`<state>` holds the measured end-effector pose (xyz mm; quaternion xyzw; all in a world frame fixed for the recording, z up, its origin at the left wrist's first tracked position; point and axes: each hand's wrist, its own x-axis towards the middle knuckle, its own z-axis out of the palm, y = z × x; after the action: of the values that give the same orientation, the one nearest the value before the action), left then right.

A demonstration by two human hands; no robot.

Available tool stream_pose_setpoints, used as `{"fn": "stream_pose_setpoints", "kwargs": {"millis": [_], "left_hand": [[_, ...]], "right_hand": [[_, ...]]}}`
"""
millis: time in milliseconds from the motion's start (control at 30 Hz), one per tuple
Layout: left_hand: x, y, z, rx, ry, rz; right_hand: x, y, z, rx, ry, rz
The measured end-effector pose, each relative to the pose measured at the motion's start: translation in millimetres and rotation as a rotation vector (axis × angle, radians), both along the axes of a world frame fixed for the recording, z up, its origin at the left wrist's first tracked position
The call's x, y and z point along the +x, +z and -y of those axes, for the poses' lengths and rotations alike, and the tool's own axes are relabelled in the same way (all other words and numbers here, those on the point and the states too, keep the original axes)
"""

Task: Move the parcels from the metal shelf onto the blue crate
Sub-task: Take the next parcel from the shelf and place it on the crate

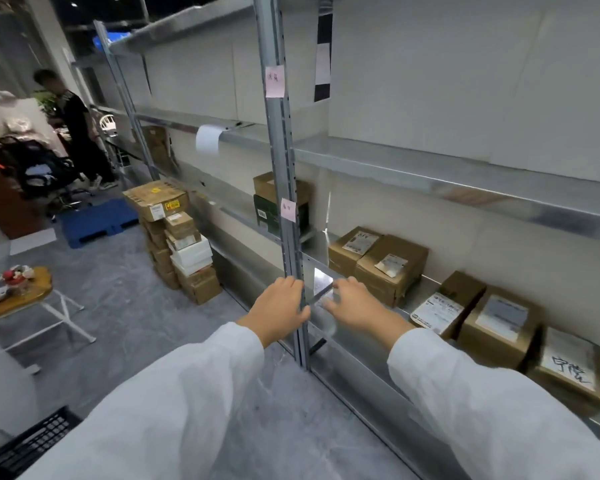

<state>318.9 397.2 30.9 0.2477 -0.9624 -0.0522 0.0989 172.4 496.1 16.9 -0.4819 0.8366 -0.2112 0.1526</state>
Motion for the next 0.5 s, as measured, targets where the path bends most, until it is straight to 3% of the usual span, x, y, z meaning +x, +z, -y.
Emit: {"fn": "stream_pose_setpoints", "kwargs": {"millis": [500], "left_hand": [[-138, -33, 167, 0.085, -0.29, -0.007]], "right_hand": [[-99, -19, 120, 0.159, -0.355, -0.001]]}}
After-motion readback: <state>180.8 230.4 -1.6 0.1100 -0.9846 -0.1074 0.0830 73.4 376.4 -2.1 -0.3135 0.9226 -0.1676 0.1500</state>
